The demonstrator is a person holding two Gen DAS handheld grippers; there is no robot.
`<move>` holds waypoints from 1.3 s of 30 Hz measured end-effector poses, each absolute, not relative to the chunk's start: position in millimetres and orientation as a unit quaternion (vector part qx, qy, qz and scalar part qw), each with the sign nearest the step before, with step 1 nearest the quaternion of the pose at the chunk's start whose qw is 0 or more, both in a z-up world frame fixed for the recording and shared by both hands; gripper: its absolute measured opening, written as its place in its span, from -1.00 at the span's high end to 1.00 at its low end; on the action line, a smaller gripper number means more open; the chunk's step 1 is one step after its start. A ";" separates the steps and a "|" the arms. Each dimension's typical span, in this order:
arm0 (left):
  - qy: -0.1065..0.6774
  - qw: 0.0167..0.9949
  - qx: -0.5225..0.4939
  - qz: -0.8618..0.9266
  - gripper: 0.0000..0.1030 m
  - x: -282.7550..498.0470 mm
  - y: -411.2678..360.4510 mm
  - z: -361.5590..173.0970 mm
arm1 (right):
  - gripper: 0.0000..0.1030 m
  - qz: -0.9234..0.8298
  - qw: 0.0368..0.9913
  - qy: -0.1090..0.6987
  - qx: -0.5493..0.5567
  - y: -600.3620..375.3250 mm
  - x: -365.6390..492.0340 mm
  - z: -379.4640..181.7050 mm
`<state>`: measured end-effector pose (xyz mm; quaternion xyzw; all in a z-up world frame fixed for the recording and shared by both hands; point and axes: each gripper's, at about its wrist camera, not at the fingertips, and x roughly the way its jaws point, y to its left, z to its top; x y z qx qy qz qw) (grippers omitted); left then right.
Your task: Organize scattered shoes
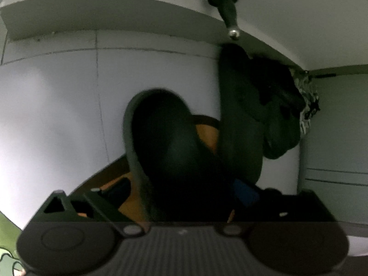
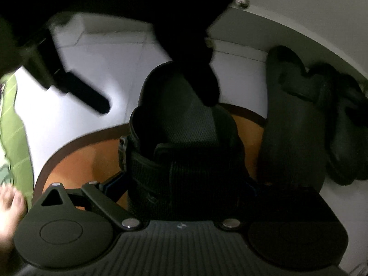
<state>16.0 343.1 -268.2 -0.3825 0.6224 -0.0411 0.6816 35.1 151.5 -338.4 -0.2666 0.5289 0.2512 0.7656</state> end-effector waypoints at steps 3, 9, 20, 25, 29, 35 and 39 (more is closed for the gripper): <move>0.630 0.679 -0.374 -0.045 -0.93 14.1 339.8 -268.9 | -0.99 0.262 0.769 0.525 -0.253 143.4 33.0 -331.6; 0.648 0.673 -0.355 -0.041 -0.94 9.9 327.0 -268.0 | -1.00 0.258 0.753 0.543 -0.269 129.2 23.6 -332.5; 0.665 0.656 -0.354 -0.039 -0.98 12.2 321.7 -278.0 | -0.93 0.249 0.745 0.563 -0.256 145.8 42.5 -333.7; 0.658 0.660 -0.363 -0.031 -0.98 15.8 327.4 -278.4 | -0.88 0.247 0.753 0.561 -0.239 147.9 49.8 -329.1; 0.655 0.660 -0.366 -0.035 -0.98 14.1 327.1 -279.8 | -0.86 0.244 0.767 0.550 -0.222 155.3 56.2 -324.9; 0.643 0.661 -0.385 -0.023 -0.96 12.0 341.1 -287.6 | -0.91 0.243 0.780 0.533 -0.220 169.0 64.1 -324.2; 0.631 0.664 -0.401 -0.032 -0.96 12.5 342.5 -293.4 | -0.94 0.249 0.775 0.536 -0.223 169.9 63.9 -320.6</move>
